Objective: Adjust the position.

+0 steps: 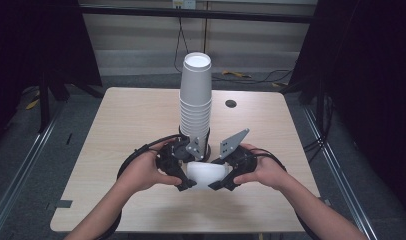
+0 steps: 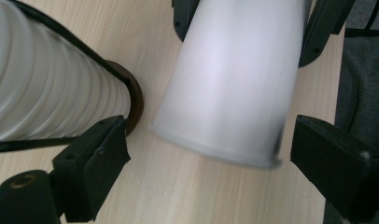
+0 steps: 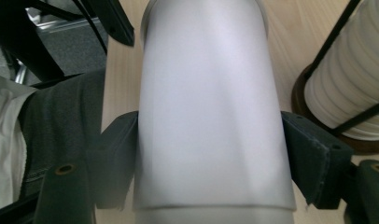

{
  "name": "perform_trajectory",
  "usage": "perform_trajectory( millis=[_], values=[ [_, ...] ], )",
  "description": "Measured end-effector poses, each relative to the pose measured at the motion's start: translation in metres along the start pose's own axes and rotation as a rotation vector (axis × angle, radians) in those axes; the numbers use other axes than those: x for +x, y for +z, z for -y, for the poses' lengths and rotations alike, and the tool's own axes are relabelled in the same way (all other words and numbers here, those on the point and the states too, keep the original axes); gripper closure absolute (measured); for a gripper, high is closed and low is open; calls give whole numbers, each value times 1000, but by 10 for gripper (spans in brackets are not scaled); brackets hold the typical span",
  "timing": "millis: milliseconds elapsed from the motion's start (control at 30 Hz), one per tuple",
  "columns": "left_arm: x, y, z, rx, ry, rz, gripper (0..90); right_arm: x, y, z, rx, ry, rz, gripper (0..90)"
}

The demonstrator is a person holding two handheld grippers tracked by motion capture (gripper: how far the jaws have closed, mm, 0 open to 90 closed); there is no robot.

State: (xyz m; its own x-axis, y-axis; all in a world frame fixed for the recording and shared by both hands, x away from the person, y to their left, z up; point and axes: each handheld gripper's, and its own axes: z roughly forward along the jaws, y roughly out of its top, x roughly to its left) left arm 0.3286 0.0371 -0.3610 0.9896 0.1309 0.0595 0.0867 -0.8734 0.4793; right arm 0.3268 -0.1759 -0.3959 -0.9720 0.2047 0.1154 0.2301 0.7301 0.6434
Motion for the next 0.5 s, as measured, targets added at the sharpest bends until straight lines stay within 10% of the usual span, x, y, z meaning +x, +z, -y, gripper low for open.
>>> perform_trajectory(
  millis=[500],
  values=[
    [4,4,37,-126,-143,28,117,-9,-15,19,-81,68,22,243]
  ],
)
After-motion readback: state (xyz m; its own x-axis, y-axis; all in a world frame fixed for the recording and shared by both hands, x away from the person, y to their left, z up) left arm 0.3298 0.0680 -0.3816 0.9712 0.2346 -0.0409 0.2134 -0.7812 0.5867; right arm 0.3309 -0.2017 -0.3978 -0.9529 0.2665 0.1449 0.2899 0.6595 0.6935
